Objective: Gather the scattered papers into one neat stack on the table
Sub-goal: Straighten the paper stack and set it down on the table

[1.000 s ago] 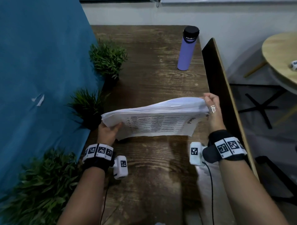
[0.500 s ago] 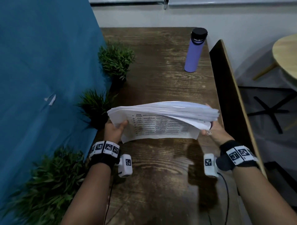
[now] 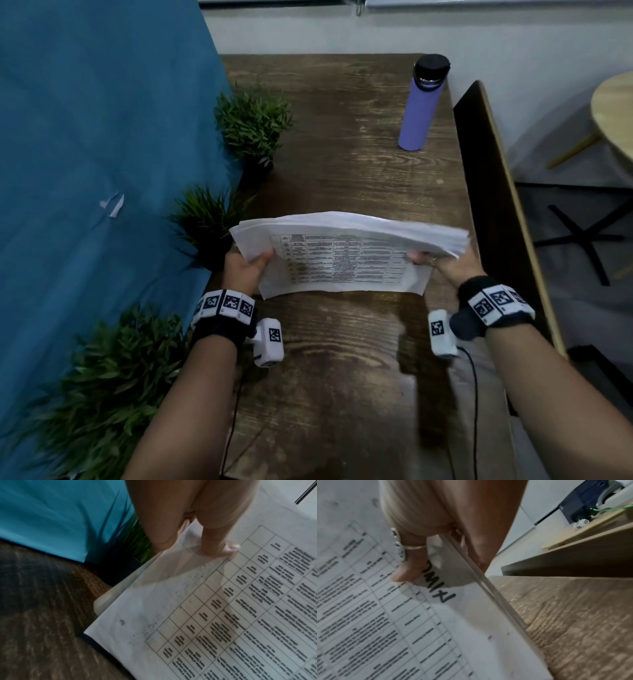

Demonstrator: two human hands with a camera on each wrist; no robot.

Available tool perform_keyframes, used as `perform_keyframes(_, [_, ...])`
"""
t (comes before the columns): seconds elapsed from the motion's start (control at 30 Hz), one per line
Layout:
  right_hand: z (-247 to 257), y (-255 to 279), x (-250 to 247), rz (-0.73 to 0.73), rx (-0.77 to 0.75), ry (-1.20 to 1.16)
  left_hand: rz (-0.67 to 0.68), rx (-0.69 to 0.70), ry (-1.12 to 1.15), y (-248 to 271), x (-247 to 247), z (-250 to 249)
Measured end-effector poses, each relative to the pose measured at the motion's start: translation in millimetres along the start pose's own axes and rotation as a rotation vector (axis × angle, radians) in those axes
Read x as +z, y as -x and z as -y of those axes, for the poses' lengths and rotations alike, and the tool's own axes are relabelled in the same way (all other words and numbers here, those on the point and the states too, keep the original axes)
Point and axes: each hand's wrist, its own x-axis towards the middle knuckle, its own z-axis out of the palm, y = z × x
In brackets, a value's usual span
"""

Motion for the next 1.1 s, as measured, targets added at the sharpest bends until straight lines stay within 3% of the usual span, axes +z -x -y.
perform_keyframes(0.17, [9,7,3,-0.083,-0.074,-0.061,-0.076,0.118,0.02,1,-5,-15])
perform_keyframes(0.4, [-3,16,8,0.031,-0.1,-0.006,-0.021,0.194,0.03,12,-8,-8])
perform_keyframes(0.53, [-9,12,11,0.005,-0.072,-0.025,-0.169,0.257,0.03,12,-4,-2])
perform_keyframes(0.6, [-9,11,10,0.0,-0.07,-0.01,-0.353,0.448,-0.044,13,-3,-4])
perform_keyframes(0.67, [-7,10,9,0.001,-0.08,0.002,-0.486,0.858,-0.257,26,10,-18])
perform_keyframes(0.7, [-8,9,9,0.003,-0.08,0.006,-0.447,1.063,-0.359,37,25,-28])
perform_keyframes(0.77, [-5,10,12,0.009,-0.069,-0.001,-0.202,1.263,-0.548,60,64,-46])
perform_keyframes(0.83, [-3,11,14,-0.001,-0.063,-0.015,0.012,1.255,-0.734,71,102,-56])
perform_keyframes(0.97, [-2,12,14,-0.022,-0.021,0.032,0.282,1.154,-1.198,66,136,-66])
perform_keyframes(1.1, [-10,7,14,-0.077,0.075,0.016,0.431,1.252,-1.243,64,146,-62])
